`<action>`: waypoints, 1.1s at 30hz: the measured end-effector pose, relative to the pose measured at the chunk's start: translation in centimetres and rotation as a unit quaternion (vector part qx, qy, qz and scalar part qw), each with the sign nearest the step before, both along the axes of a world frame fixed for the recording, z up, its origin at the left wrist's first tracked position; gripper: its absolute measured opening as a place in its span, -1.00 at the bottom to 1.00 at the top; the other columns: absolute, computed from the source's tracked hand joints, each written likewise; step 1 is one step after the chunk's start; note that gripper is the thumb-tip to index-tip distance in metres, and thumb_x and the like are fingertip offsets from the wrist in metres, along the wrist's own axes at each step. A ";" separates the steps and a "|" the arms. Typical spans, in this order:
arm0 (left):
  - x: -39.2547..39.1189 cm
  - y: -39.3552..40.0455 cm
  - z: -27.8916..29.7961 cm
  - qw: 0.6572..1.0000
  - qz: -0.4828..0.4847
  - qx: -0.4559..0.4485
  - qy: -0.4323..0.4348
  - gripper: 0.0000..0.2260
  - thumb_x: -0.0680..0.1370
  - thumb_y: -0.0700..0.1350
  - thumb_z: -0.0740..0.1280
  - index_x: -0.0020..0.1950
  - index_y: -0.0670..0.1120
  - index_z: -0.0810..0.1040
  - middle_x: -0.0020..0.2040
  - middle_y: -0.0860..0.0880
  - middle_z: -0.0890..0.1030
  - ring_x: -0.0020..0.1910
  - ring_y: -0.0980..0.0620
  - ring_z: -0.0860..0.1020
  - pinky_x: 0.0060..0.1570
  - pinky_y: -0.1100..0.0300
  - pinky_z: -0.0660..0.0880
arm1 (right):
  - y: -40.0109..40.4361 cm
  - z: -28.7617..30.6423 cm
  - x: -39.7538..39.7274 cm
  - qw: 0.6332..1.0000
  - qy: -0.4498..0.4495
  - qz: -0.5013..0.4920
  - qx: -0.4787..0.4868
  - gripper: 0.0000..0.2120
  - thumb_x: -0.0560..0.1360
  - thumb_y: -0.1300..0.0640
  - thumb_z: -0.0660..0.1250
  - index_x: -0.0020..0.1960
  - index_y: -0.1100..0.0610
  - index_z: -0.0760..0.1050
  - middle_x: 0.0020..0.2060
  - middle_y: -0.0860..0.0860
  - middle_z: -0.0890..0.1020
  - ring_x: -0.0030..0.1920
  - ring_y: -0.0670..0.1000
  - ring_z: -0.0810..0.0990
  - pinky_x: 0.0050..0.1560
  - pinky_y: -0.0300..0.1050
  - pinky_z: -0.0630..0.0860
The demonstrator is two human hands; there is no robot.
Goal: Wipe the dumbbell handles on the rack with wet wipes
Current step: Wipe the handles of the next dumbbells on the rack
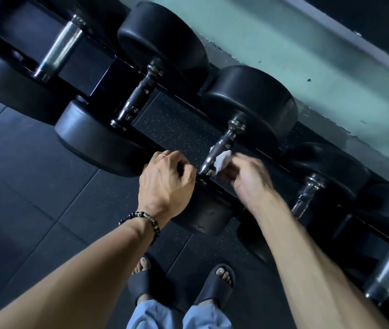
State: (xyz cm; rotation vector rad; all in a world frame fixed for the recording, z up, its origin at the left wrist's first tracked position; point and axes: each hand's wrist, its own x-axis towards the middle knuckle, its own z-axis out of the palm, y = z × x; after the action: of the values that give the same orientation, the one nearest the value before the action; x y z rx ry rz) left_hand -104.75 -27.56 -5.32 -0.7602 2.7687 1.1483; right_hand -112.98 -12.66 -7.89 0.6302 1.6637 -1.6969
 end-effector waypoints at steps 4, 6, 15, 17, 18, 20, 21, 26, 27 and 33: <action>0.0 0.0 -0.1 1.000 -0.005 -0.002 -0.004 -0.77 0.45 0.05 0.09 -0.24 0.01 0.50 -0.18 0.09 0.55 -0.05 0.02 0.47 -0.03 0.05 0.44 | -1.3 0.2 -2.4 0.988 -0.011 -0.148 -0.049 -0.83 0.66 0.24 0.22 0.11 0.21 0.59 0.02 0.13 0.69 -0.02 0.03 0.68 -0.10 -0.11 0.64; 0.0 0.0 0.0 1.000 -0.003 -0.002 -0.006 -0.77 0.45 0.04 0.10 -0.23 0.00 0.50 -0.18 0.09 0.55 -0.04 0.03 0.47 -0.03 0.06 0.44 | -1.2 -0.8 -0.7 0.991 -0.039 -0.121 -0.031 -0.86 0.66 0.19 0.26 0.13 0.16 0.58 0.06 0.11 0.68 0.01 0.02 0.69 -0.05 -0.11 0.64; 0.0 -0.1 -0.2 1.000 -0.003 -0.006 -0.007 -0.76 0.45 0.04 0.10 -0.24 -0.02 0.50 -0.18 0.07 0.56 -0.05 0.03 0.46 -0.05 0.07 0.43 | -1.3 0.0 -2.2 0.986 -0.005 -0.161 -0.050 -0.71 0.44 0.41 0.15 -0.16 0.14 0.59 -0.17 0.06 0.62 -0.14 0.03 0.62 -0.16 -0.28 0.52; -0.1 0.0 -0.2 1.000 -0.003 -0.007 -0.007 -0.77 0.45 0.04 0.10 -0.24 0.00 0.50 -0.18 0.08 0.55 -0.05 0.04 0.46 -0.04 0.07 0.43 | -1.0 -0.5 -0.4 0.999 0.003 -0.044 0.020 -0.79 0.39 0.33 0.19 -0.25 0.13 0.56 -0.26 0.07 0.51 -0.18 0.11 0.51 -0.15 -0.19 0.45; -0.1 0.0 -0.1 1.000 -0.002 -0.005 -0.007 -0.77 0.45 0.04 0.10 -0.25 0.01 0.49 -0.18 0.08 0.55 -0.05 0.04 0.46 -0.03 0.07 0.43 | -0.6 -0.4 0.5 0.999 -0.026 -0.021 0.017 -0.77 0.40 0.39 0.14 -0.21 0.19 0.54 -0.28 0.11 0.49 -0.24 0.11 0.49 -0.22 -0.17 0.47; 0.0 0.0 -0.1 1.000 0.001 -0.004 -0.005 -0.78 0.45 0.04 0.10 -0.25 0.02 0.49 -0.19 0.09 0.55 -0.04 0.04 0.46 -0.02 0.06 0.43 | -0.1 -0.4 0.8 0.998 -0.056 -0.030 -0.012 -0.62 0.40 0.54 0.03 0.00 0.30 0.54 -0.17 0.22 0.60 -0.22 0.06 0.58 -0.27 -0.18 0.52; 0.0 -0.1 -0.2 1.000 0.002 -0.004 -0.004 -0.77 0.44 0.05 0.10 -0.25 0.01 0.50 -0.19 0.09 0.55 -0.04 0.04 0.46 -0.01 0.06 0.43 | -0.2 -0.6 0.2 0.996 -0.053 -0.066 -0.023 -0.57 0.39 0.56 0.02 0.04 0.26 0.55 -0.07 0.23 0.63 -0.16 0.05 0.61 -0.26 -0.20 0.54; 0.0 0.0 -0.2 1.000 -0.003 -0.006 -0.003 -0.73 0.44 0.06 0.08 -0.25 -0.02 0.50 -0.19 0.07 0.56 -0.05 0.03 0.46 -0.03 0.06 0.44 | -1.8 0.0 -2.1 0.991 -0.023 -0.131 0.002 -0.67 0.37 0.55 0.04 -0.27 0.23 0.47 -0.19 0.19 0.69 -0.13 0.03 0.62 -0.03 -0.14 0.54; 0.0 0.0 -0.1 1.000 -0.004 -0.006 -0.003 -0.74 0.44 0.06 0.08 -0.25 -0.01 0.50 -0.20 0.07 0.55 -0.06 0.03 0.46 -0.03 0.06 0.44 | -1.7 0.2 -1.4 0.996 -0.035 -0.086 0.013 -0.71 0.36 0.54 0.04 -0.24 0.26 0.45 -0.15 0.26 0.68 -0.12 0.06 0.62 0.02 -0.07 0.57; 0.0 0.0 -0.2 1.000 0.000 -0.004 -0.005 -0.77 0.45 0.03 0.10 -0.26 -0.01 0.49 -0.20 0.08 0.55 -0.06 0.04 0.46 -0.04 0.09 0.41 | 0.2 -0.1 -2.0 0.991 -0.066 -0.088 -0.071 -0.51 0.27 0.47 0.12 0.18 0.44 0.47 0.23 0.39 0.56 0.17 0.27 0.62 0.27 0.13 0.52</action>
State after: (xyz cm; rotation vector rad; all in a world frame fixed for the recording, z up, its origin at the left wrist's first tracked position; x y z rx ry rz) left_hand -104.79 -27.60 -5.49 -0.7645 2.7664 1.1302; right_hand -114.96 -12.50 -8.04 0.8210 1.4161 -1.8378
